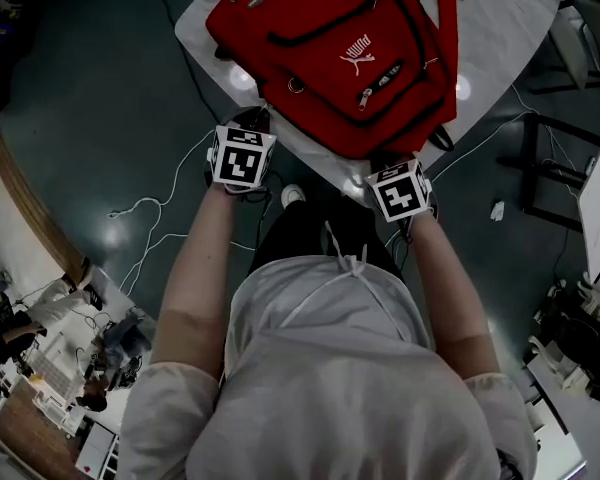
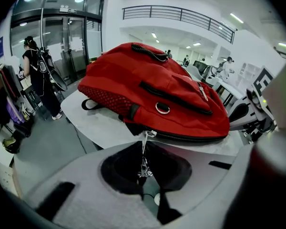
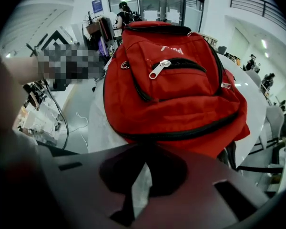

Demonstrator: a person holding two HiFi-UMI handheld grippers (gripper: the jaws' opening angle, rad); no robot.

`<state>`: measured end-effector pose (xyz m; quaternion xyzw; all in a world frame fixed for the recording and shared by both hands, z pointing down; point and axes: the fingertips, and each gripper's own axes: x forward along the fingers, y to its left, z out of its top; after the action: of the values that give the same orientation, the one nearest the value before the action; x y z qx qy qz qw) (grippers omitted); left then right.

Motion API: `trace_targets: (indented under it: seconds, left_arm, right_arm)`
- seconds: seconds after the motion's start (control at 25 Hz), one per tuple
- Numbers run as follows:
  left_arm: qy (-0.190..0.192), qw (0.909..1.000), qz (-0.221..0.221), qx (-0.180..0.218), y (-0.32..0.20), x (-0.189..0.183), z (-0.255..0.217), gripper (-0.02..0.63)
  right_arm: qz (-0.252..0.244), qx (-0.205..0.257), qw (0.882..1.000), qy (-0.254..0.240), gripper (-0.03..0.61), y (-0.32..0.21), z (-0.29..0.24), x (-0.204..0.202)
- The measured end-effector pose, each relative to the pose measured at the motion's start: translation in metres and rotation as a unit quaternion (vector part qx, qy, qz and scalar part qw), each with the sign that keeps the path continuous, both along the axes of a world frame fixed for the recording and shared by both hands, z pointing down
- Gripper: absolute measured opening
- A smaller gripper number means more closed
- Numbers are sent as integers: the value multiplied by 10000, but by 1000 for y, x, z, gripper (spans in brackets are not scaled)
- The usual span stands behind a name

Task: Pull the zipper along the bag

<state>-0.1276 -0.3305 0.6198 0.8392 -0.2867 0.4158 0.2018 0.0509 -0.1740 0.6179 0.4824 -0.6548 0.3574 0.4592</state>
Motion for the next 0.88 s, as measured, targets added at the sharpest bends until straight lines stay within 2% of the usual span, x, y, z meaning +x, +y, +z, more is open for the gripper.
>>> trace_targets:
  seconds: [0.32,0.52,0.56,0.68,0.8,0.88]
  left_arm:
    - [-82,9999,132,8,-16,-3,2,34]
    - [-6,9996,-110,270,-16,-5,4,34]
    - [24,9993,-149,330,-12,-6,3,40]
    - [124,9993,-37,343,4,-4,-2,127]
    - [191,9990,75,409,10,1,-11,141]
    - [258,9981,-26,567,11,0,-25,140]
  right_arm:
    - [477,-24,9987,-200,28,1,1,-3]
    - [429,37,9989,-166,28,-1,1,-3]
    - [445,35,9988,-189,28,0,1,-4]
    - [773,-14,9960,-449,28,3,3,-3]
    - [893,-5,9947,-518,28,1,7,2]
    - [900,-4,9950,-433,28,3,3,2]
